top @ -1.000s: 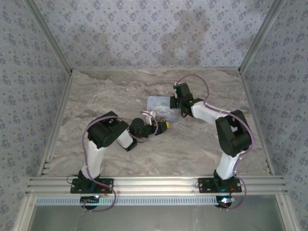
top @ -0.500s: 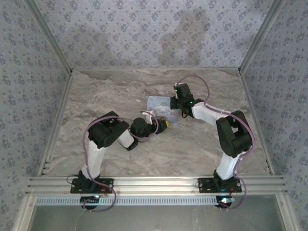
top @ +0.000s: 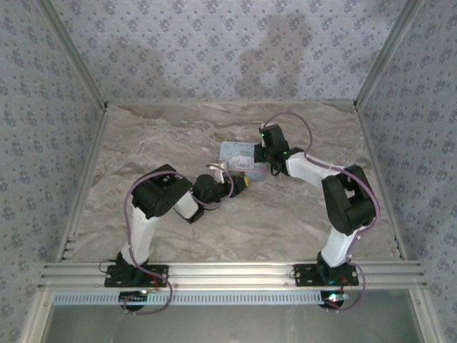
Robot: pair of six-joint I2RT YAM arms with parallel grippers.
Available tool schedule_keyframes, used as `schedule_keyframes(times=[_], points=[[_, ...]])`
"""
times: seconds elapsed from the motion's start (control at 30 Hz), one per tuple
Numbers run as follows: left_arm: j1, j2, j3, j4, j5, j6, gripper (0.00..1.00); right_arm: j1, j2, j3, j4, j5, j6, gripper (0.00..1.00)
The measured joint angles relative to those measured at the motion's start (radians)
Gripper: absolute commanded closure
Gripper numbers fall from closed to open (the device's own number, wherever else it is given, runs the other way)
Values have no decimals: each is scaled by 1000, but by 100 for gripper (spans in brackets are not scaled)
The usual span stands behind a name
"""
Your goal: Unlock the padlock with the key
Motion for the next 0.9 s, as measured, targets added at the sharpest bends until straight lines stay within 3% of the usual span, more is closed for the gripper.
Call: schedule_keyframes(times=[0.2, 0.67, 0.9], points=[[0, 0, 8, -12, 0, -12, 65, 0, -1, -2, 3, 0, 0, 100], [3, 1, 41, -55, 12, -26, 89, -5, -18, -21, 10, 0, 0, 100], [11, -6, 49, -80, 43, -42, 94, -6, -70, -71, 0, -11, 1, 100]])
